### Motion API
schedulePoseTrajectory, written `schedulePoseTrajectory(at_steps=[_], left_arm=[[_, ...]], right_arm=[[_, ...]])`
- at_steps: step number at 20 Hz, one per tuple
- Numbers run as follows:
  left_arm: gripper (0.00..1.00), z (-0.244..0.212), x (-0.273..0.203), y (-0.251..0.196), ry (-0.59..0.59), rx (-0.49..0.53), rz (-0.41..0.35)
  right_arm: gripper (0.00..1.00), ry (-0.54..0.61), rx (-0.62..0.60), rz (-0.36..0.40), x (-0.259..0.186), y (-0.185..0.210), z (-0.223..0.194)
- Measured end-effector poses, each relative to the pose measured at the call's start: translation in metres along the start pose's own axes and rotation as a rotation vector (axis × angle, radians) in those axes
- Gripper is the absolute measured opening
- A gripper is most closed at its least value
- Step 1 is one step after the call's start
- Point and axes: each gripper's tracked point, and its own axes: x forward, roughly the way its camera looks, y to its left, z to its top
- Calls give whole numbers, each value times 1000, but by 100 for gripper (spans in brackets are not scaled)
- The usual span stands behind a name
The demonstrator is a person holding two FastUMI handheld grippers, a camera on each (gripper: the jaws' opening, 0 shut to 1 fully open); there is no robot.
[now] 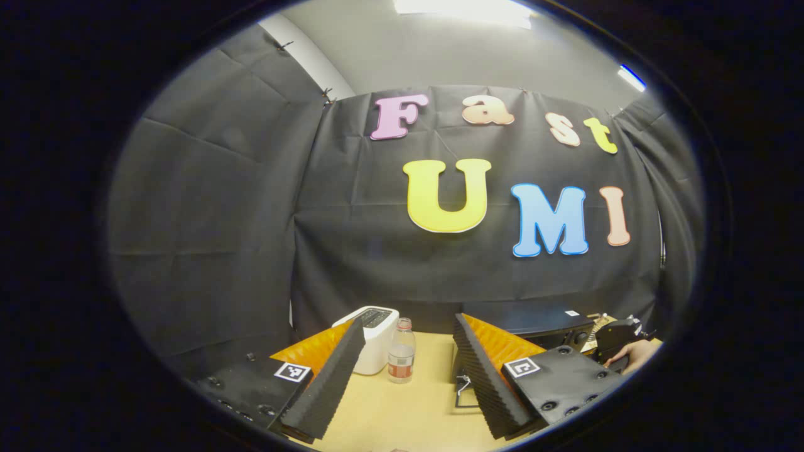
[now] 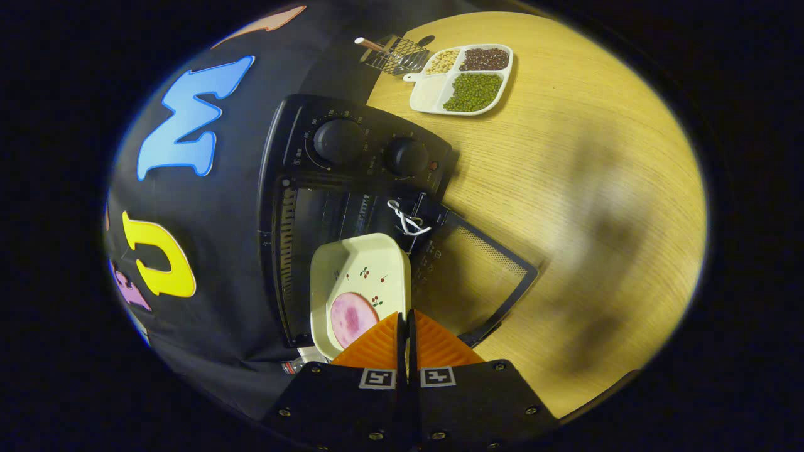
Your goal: Open the electric oven with the left hand, put the food in, and close the electric oven.
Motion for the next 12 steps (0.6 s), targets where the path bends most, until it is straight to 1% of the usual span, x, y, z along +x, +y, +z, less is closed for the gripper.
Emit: schedulePoseTrajectory(at_steps=[3,4,6,7,8,9,10,12], left_arm=[[96,-8,8,18,20,2,16],[100,-8,9,24,21,2,19],[100,-10,11,35,26,15,32],[96,-12,11,41,33,21,39],[96,-13,13,46,37,24,46],[100,-12,12,50,40,27,53],[100,-12,12,55,42,31,61],[100,-14,10,62,51,42,74]], right_arm=[[0,-47,68,24,15,13,2],[0,-67,89,31,19,17,5],[1,-104,123,39,30,25,9],[1,-118,138,42,34,28,10],[1,-131,153,48,38,33,12],[1,-143,172,62,42,37,14],[2,-150,191,68,46,43,15],[3,-160,219,75,53,47,16]])
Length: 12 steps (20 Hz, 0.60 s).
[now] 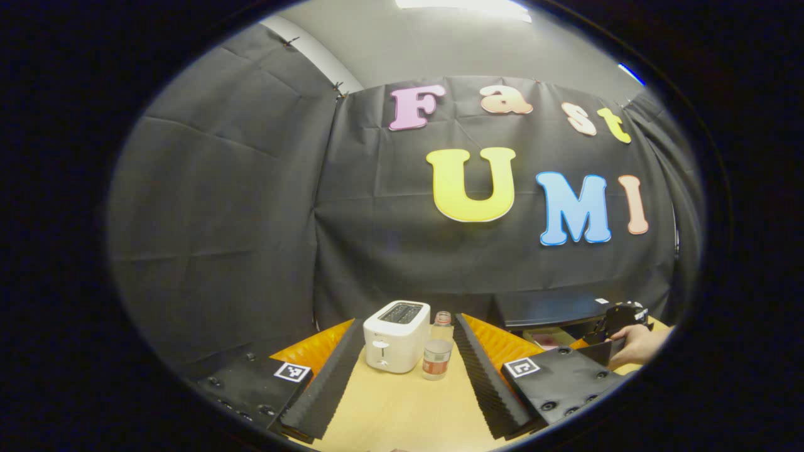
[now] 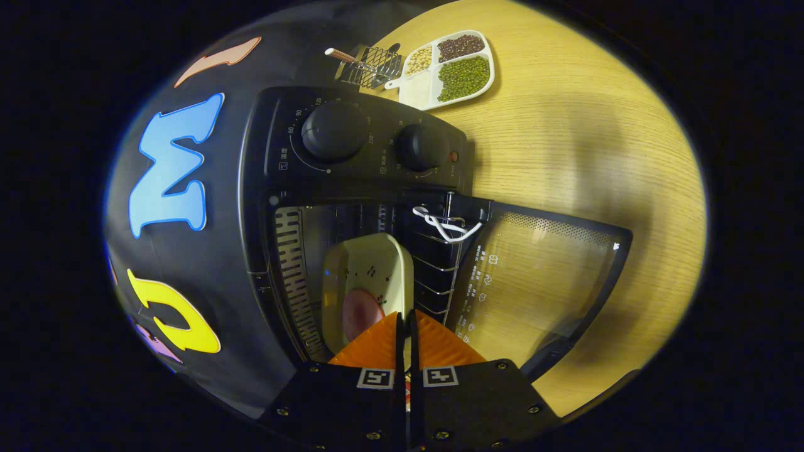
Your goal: Open the electric oven with the left hand, put the food in, and close the electric oven.
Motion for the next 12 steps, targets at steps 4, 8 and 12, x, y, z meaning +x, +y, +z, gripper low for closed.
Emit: schedulePoseTrajectory(at_steps=[4,8,12], left_arm=[[100,0,-5,4,7,11,15],[100,-3,-9,-11,13,15,3],[96,-3,-13,-43,9,10,-41]], right_arm=[[3,36,25,25,9,9,-10],[27,89,12,161,-7,32,-18],[90,130,-160,222,-38,35,-21]])
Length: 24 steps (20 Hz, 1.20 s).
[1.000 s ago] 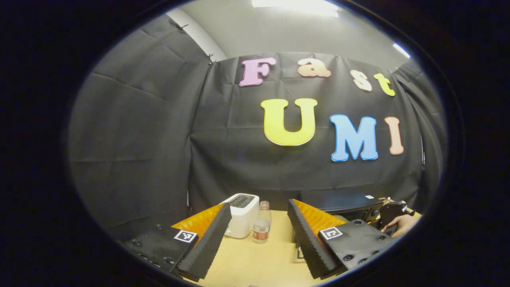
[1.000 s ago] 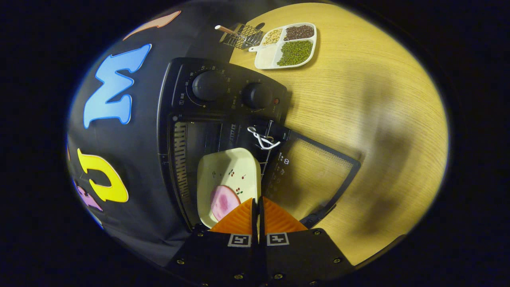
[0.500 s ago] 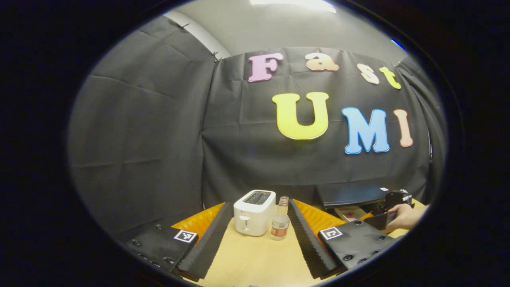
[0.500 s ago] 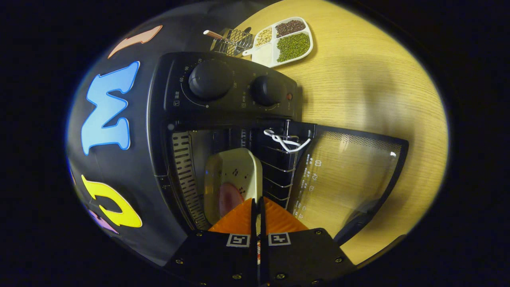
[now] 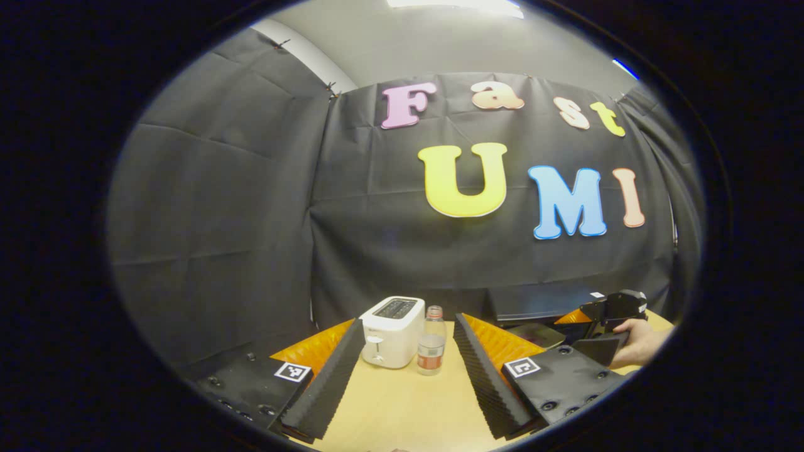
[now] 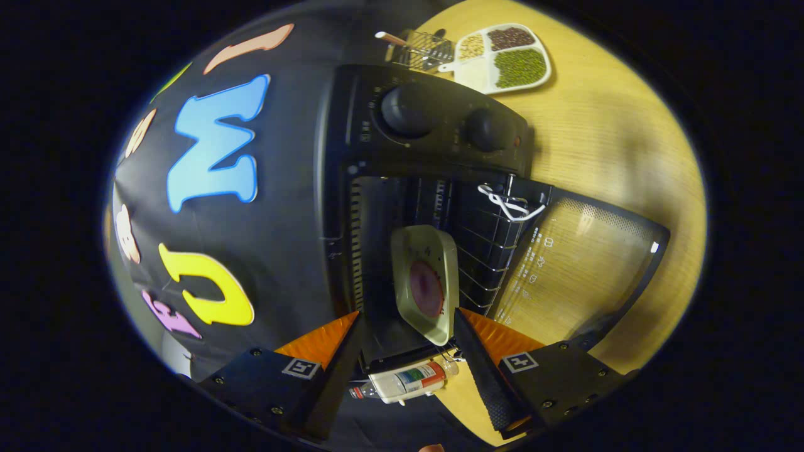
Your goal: Open the electric oven with the left hand, put the food in, and close the electric oven.
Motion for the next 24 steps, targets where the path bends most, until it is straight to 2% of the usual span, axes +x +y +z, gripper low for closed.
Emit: schedulePoseTrajectory(at_steps=[1,3,4,5,12,14,15,17,24], left_arm=[[100,-1,0,-10,1,-5,-13],[100,-3,-4,-32,9,-14,-44],[96,-5,-6,-43,13,-16,-58],[100,-8,-8,-53,18,-17,-72],[100,-41,-23,-118,86,-25,-180],[100,-53,-26,-133,109,-22,-207],[90,-61,-27,-141,123,-21,-220],[96,-76,-26,-156,154,-22,-244],[96,-137,-19,-202,266,-1,-310]], right_arm=[[90,12,-48,5,-9,1,-1],[90,51,-151,20,-31,4,-4],[90,65,-207,20,-42,3,-4],[90,68,-260,28,-54,3,-1],[89,65,-623,61,-134,5,19],[89,40,-745,75,-157,7,29],[89,22,-797,71,-167,6,33],[89,-12,-889,70,-185,5,45],[90,-133,-1269,44,-238,4,71]])
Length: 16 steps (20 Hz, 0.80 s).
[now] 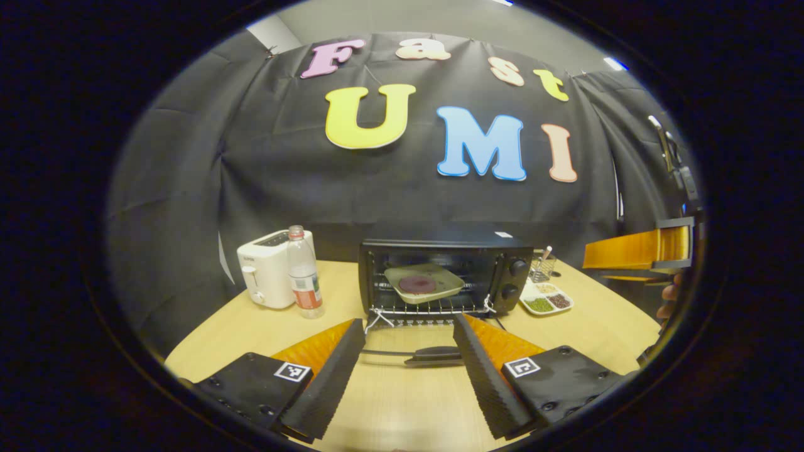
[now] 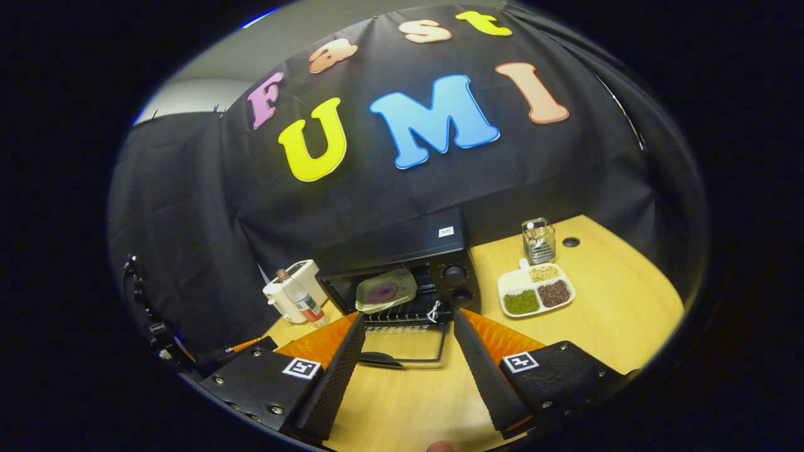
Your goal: Open the electric oven with the left hand, put the food in, and close the electric oven.
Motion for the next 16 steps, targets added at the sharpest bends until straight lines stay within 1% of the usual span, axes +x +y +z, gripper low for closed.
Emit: schedulePoseTrajectory(at_steps=[1,2,4,5,6,7,10,11,12,13,14,16], left_arm=[[100,-9,6,-5,18,-4,-11],[95,-18,12,-11,36,-11,-23],[96,-37,24,-20,82,-23,-40],[100,-47,31,-24,104,-28,-43],[96,-55,39,-28,121,-29,-49],[96,-65,46,-34,142,-29,-53],[97,-91,61,-47,202,-23,-62],[100,-100,65,-51,218,-27,-64],[97,-106,69,-52,239,-27,-62],[100,-113,73,-53,254,-26,-59],[97,-117,79,-52,262,-26,-57],[97,-128,84,-51,288,-22,-49]], right_arm=[[90,-7,-42,-6,-3,-2,-1],[90,-16,-75,-18,-9,-8,0],[90,-24,-123,-46,-25,-18,-3],[90,-32,-141,-55,-31,-22,-2],[90,-43,-158,-82,-36,-30,0],[90,-50,-169,-111,-41,-38,-1],[90,-39,-171,-172,-55,-56,-5],[90,-31,-164,-192,-59,-63,-6],[90,-20,-154,-229,-62,-72,-8],[90,-15,-146,-259,-66,-78,-9],[90,-19,-143,-279,-69,-81,-8],[90,-18,-142,-306,-73,-86,-9]])
